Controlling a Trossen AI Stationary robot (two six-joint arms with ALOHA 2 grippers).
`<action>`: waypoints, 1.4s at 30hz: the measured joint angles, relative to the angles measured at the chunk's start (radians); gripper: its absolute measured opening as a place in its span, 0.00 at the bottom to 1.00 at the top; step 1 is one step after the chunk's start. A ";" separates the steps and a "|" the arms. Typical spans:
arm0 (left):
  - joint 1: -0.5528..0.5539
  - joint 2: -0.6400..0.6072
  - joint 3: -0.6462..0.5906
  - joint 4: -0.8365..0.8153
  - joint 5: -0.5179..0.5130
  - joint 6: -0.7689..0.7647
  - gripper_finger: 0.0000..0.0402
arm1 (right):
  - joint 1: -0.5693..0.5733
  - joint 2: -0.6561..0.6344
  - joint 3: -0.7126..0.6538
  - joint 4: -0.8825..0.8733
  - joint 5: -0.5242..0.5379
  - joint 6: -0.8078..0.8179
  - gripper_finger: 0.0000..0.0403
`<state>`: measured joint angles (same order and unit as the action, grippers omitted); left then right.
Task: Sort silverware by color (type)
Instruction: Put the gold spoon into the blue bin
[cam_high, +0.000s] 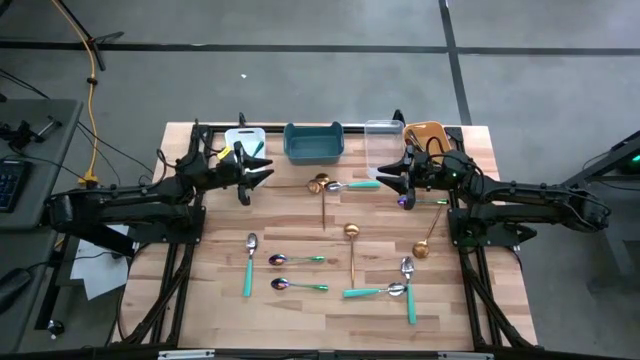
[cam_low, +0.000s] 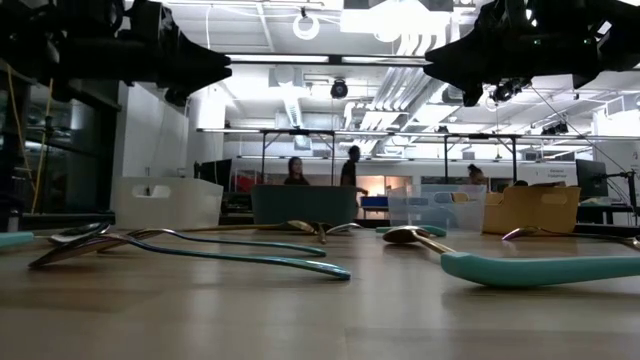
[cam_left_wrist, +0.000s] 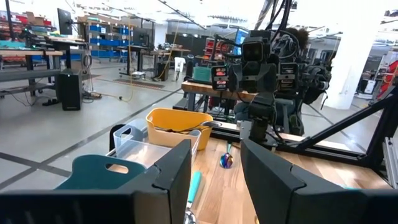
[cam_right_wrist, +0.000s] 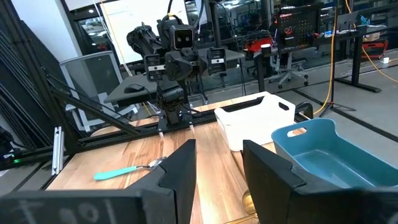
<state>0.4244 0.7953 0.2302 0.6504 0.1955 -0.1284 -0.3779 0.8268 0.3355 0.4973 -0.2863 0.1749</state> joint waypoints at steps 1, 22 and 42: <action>0.000 0.000 0.000 0.001 0.000 0.000 0.33 | 0.000 0.000 0.000 0.000 0.000 0.000 0.31; 0.000 0.000 0.000 -0.001 0.000 0.001 0.33 | 0.000 0.000 0.000 0.000 0.000 0.005 0.31; 0.000 0.000 0.000 -0.001 0.000 0.001 0.33 | 0.261 0.249 0.091 -0.240 0.285 0.377 0.31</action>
<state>0.4244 0.7952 0.2306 0.6491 0.1959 -0.1276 -0.1173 1.0757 0.4269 0.2578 -0.0017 0.5518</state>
